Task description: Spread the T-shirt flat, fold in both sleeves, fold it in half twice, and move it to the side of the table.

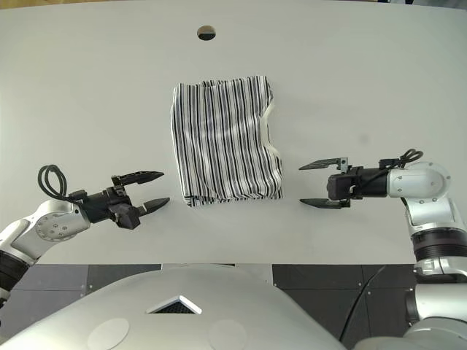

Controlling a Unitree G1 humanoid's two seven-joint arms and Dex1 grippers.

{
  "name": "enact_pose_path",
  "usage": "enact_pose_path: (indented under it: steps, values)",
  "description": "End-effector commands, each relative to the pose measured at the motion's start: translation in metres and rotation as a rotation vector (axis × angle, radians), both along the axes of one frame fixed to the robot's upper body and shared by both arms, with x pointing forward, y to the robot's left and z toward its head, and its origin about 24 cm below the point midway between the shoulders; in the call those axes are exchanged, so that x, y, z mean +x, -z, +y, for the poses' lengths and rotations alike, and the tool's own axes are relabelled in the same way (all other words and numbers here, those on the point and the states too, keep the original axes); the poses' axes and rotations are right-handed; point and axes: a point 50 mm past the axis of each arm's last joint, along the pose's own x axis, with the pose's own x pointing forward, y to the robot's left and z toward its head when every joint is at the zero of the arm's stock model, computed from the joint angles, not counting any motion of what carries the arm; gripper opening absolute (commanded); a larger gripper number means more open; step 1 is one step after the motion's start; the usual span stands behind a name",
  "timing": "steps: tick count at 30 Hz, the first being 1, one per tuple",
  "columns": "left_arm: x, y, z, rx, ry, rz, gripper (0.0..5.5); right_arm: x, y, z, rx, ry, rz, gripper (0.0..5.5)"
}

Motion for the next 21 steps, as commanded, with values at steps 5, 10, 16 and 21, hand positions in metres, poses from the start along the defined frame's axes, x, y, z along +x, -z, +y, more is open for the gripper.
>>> enact_pose_path:
  steps: [5,10,16,21]
  values:
    - [-0.018,0.024,-0.003,0.193,0.08,0.075,3.46,-0.014,0.032,0.028,-0.062,-0.202,-0.118,3.84]
    - [-0.01,0.027,-0.018,0.17,0.093,0.046,3.46,-0.011,0.038,0.041,-0.034,-0.235,-0.142,3.84]
    - [-0.004,0.032,-0.028,0.166,0.106,0.035,3.5,-0.009,0.041,0.048,-0.018,-0.252,-0.141,3.49]
    - [-0.002,0.036,-0.032,0.167,0.126,0.044,2.69,-0.005,0.041,0.049,-0.021,-0.263,-0.137,2.4]
